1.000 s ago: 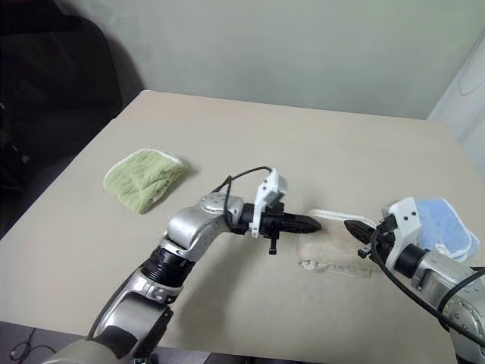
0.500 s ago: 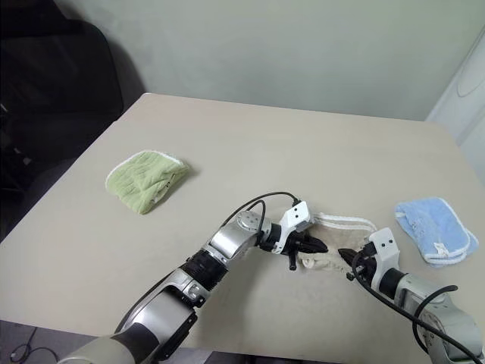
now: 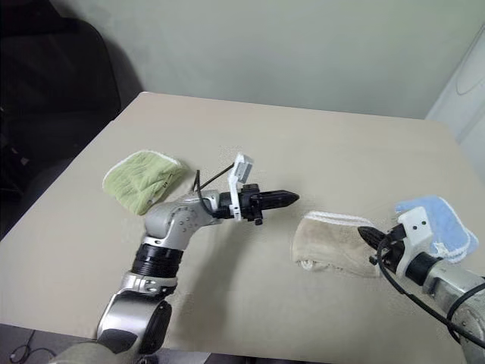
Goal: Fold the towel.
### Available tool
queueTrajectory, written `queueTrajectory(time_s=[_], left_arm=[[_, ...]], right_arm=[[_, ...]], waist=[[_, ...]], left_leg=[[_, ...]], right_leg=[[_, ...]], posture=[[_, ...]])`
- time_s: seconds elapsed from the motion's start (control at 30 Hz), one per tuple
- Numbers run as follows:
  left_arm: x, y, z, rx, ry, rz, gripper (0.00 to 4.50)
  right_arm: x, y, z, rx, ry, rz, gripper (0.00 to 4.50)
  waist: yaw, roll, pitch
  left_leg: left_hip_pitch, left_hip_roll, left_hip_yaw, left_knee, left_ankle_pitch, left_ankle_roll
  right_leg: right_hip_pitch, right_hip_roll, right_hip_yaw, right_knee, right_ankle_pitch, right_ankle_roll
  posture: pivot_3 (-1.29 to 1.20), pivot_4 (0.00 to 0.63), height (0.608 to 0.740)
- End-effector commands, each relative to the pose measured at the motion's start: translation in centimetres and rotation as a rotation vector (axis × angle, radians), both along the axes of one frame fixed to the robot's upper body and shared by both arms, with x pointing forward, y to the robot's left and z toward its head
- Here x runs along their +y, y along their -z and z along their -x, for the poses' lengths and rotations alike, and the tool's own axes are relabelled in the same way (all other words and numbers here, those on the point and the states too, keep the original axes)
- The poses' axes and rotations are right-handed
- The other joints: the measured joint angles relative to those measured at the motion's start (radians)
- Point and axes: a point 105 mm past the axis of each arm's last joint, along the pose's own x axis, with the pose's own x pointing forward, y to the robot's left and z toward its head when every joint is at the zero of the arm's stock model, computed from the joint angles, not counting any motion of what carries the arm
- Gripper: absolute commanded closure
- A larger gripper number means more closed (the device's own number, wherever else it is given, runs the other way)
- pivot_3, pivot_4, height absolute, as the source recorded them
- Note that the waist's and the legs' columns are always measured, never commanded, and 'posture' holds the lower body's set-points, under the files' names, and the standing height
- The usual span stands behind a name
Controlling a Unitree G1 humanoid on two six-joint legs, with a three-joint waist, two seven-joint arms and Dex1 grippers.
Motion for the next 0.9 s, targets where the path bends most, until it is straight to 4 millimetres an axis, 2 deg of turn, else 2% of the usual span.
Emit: queueTrajectory(time_s=[0.03, 0.27, 0.3, 0.33, 0.5, 0.6, 0.9], left_arm=[[0.6, 0.3, 0.1, 0.042, -0.017, 0.006, 2.91], [1.2, 0.5, 0.3, 0.032, -0.047, 0.016, 0.41], [1.2, 0.6, 0.3, 0.028, -0.050, 0.016, 0.10], [1.3, 0.7, 0.4, 0.023, -0.052, 0.016, 0.00], [1.4, 1.9, 0.6, -0.013, -0.081, -0.047, 0.00], [1.5, 1.6, 0.7, -0.028, -0.094, -0.016, 0.00], [1.5, 1.6, 0.7, -0.020, -0.131, 0.006, 0.00]], right_arm=[[-0.1, -1.6, 0.1, -0.029, -0.023, -0.048, 2.96], [-0.8, -0.1, 0.9, 0.090, -0.011, -0.141, 0.53], [-0.9, 0.0, 0.9, 0.095, 0.000, -0.140, 0.22], [-1.5, 0.1, 0.7, 0.104, 0.039, -0.148, 0.03], [-2.8, 0.8, 0.6, 0.178, 0.108, -0.231, 0.03], [-2.8, 1.9, 0.6, 0.231, 0.112, -0.254, 0.03], [-0.4, 5.1, -0.1, 0.352, 0.036, -0.292, 0.03]], waist=[[0.002, 0.000, 0.000], [0.005, -0.001, 0.000], [0.005, -0.001, 0.000], [0.005, 0.000, 0.000], [0.004, -0.001, 0.000], [0.004, -0.001, 0.000], [-0.001, -0.001, 0.000]], left_leg=[[0.000, 0.000, 0.000, 0.000, 0.000, 0.000], [-0.001, 0.000, -0.001, 0.000, 0.000, 0.000], [-0.001, 0.000, -0.001, 0.000, 0.000, 0.000], [-0.001, 0.000, -0.001, 0.000, 0.000, 0.000], [-0.001, -0.001, -0.001, 0.000, 0.000, 0.000], [-0.001, 0.000, -0.001, 0.000, 0.000, -0.001], [0.000, 0.000, -0.001, 0.000, 0.000, 0.000]], right_leg=[[0.000, 0.000, 0.000, 0.000, 0.000, 0.000], [0.000, 0.000, 0.000, 0.000, 0.000, 0.000], [0.000, 0.000, 0.000, 0.000, 0.000, 0.000], [0.000, 0.000, 0.000, 0.000, 0.000, 0.000], [0.000, 0.000, 0.000, 0.000, 0.000, 0.000], [-0.001, 0.000, 0.000, 0.000, 0.000, -0.001], [-0.001, 0.000, 0.000, 0.000, 0.000, -0.001]], posture=[[0.00, 0.150, 0.740], [0.00, 0.150, 0.740], [0.00, 0.150, 0.740], [0.00, 0.150, 0.740], [0.00, 0.150, 0.740], [0.00, 0.150, 0.740], [0.00, 0.150, 0.740]])
